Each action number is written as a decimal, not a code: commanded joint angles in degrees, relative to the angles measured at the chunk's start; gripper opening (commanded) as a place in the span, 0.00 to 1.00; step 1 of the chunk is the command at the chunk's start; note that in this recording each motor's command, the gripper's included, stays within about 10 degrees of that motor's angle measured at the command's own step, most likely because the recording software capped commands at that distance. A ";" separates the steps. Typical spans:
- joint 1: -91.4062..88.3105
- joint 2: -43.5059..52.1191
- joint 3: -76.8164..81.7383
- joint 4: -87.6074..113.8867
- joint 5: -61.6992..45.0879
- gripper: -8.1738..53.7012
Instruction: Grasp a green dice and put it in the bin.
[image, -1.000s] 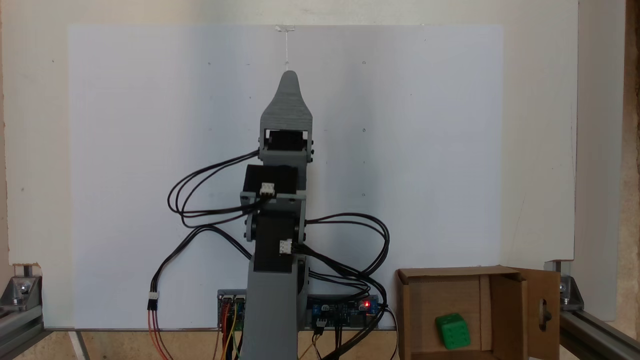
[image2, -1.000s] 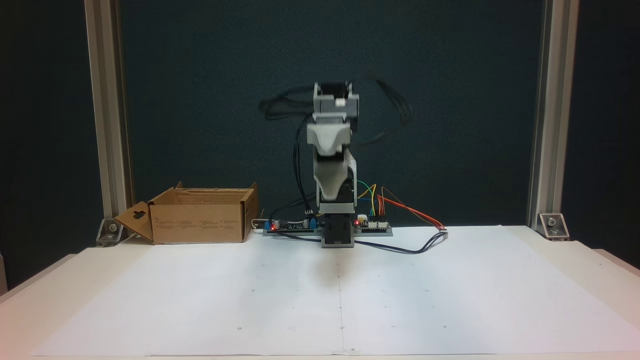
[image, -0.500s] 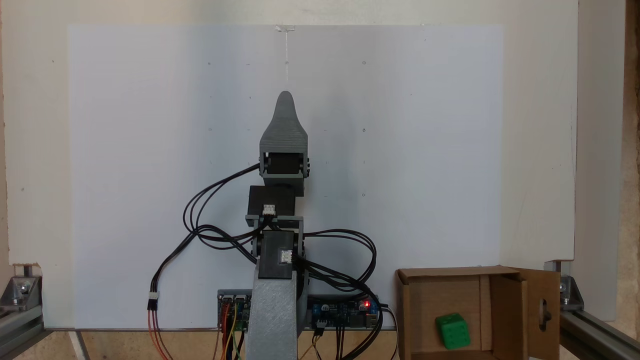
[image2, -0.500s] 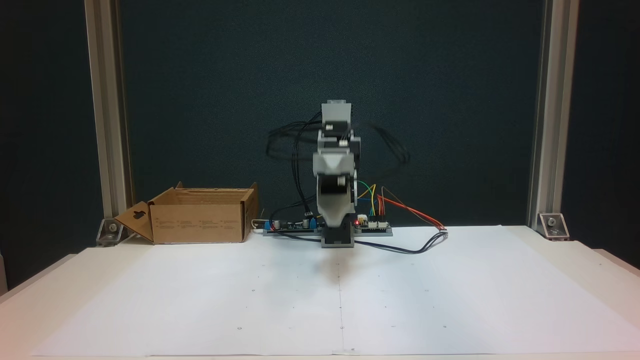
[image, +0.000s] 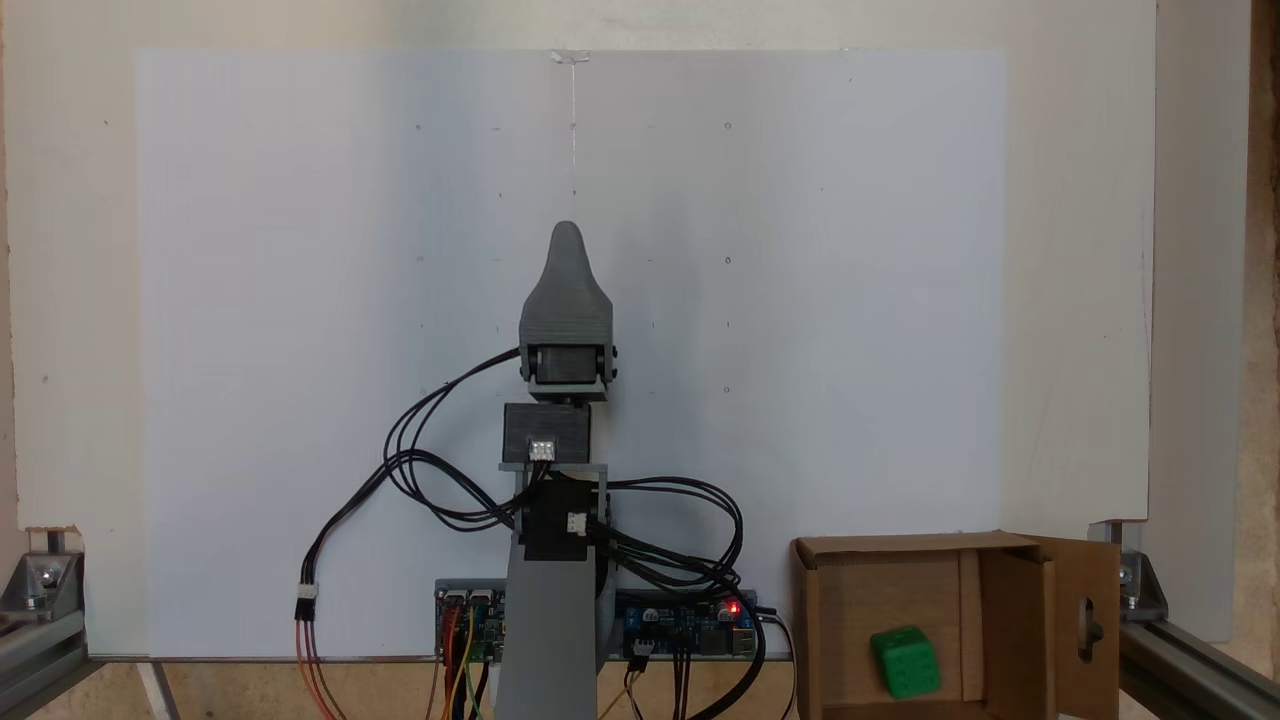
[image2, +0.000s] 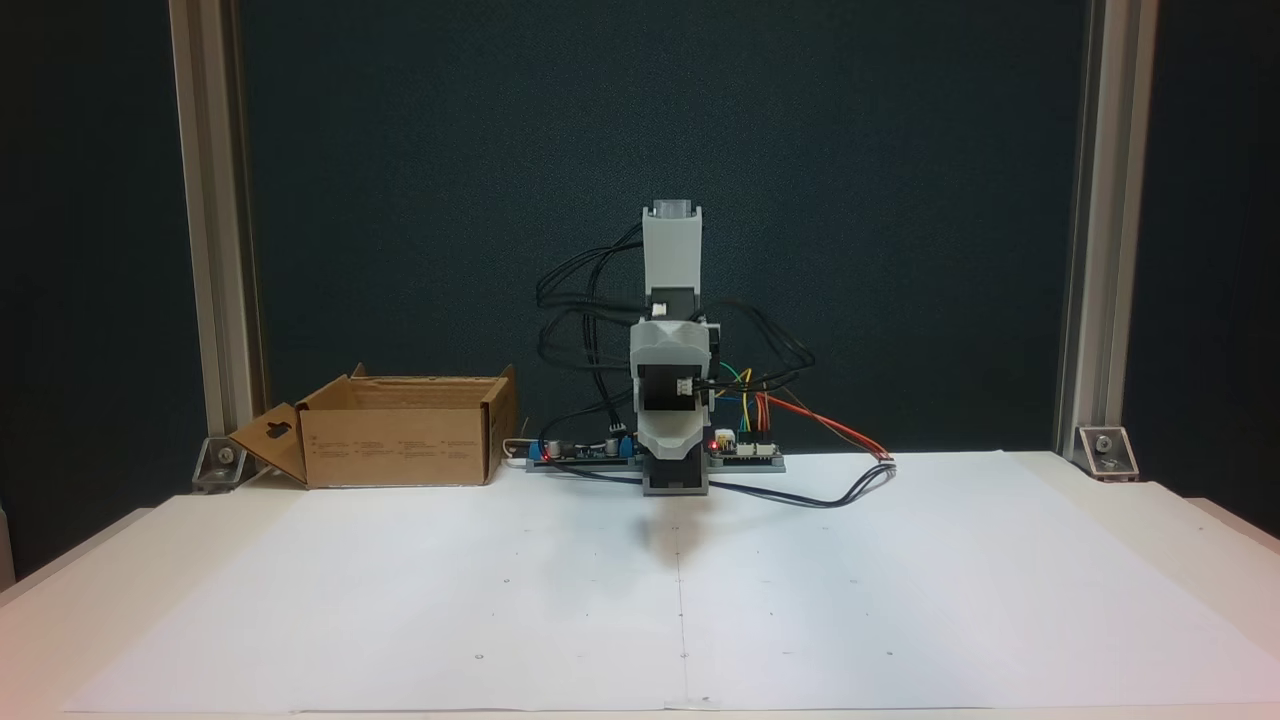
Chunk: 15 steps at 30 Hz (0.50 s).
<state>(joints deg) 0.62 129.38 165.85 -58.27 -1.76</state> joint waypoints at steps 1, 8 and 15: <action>-0.26 6.33 0.26 -9.47 1.58 0.84; 0.00 6.33 7.12 -20.57 1.58 0.84; 0.00 6.33 13.45 -23.03 1.67 0.85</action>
<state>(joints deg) 0.62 129.38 176.31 -76.73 -1.76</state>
